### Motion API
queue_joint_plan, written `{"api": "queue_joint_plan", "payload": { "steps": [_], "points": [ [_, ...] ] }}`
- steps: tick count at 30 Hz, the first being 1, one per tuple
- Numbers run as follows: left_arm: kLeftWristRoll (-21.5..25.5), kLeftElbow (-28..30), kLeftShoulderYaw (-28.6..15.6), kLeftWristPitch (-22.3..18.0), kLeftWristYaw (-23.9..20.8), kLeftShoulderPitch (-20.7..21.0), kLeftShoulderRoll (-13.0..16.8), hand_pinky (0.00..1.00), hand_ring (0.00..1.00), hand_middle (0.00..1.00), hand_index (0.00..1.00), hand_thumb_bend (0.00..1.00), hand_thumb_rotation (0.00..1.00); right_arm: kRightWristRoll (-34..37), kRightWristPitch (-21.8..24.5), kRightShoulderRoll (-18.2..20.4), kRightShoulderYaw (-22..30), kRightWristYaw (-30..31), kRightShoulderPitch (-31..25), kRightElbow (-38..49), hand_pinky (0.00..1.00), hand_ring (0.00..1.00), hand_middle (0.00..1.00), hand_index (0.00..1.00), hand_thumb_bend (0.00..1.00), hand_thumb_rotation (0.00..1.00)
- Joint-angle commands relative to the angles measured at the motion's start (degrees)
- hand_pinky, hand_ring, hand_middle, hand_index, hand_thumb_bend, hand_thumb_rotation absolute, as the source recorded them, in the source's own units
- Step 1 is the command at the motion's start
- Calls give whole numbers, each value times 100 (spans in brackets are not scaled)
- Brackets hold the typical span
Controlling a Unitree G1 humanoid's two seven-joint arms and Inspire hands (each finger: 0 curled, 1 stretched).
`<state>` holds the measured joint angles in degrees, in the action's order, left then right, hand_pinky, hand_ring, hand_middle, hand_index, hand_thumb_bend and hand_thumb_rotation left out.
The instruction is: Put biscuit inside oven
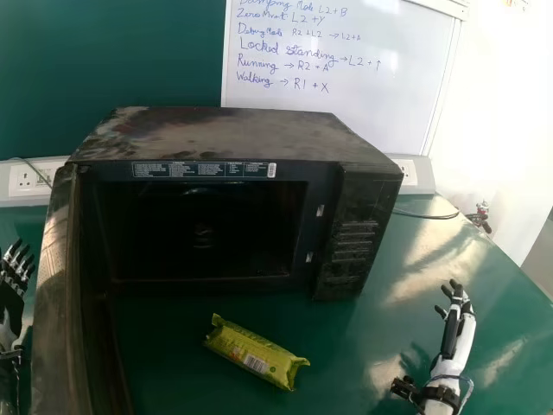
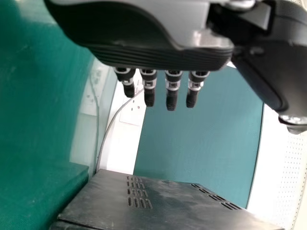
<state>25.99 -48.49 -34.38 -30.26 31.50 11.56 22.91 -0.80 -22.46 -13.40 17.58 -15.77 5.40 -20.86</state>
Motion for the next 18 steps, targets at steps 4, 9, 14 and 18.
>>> {"api": "queue_joint_plan", "payload": {
  "steps": [4, 9, 14, 18],
  "points": [
    [53, -276, 20, -44, -15, -323, -330, 0, 54, 66, 85, 0, 100, -35, -28, 136, -35, 32, -240, -181, 75, 78, 77, 83, 70, 100],
    [56, -303, 16, -61, 4, -312, -328, 0, 53, 65, 86, 0, 100, -79, 37, 116, -46, 13, -241, -142, 75, 78, 77, 83, 70, 100],
    [57, -290, 17, -61, 9, -313, -334, 0, 52, 65, 85, 0, 100, -50, -40, 104, -31, 32, -219, -218, 75, 78, 77, 83, 70, 100],
    [67, -258, 14, -41, 0, -324, -343, 0, 53, 65, 84, 0, 100, -71, -147, 62, -58, 108, -255, -220, 74, 78, 78, 84, 72, 100]
  ]
}}
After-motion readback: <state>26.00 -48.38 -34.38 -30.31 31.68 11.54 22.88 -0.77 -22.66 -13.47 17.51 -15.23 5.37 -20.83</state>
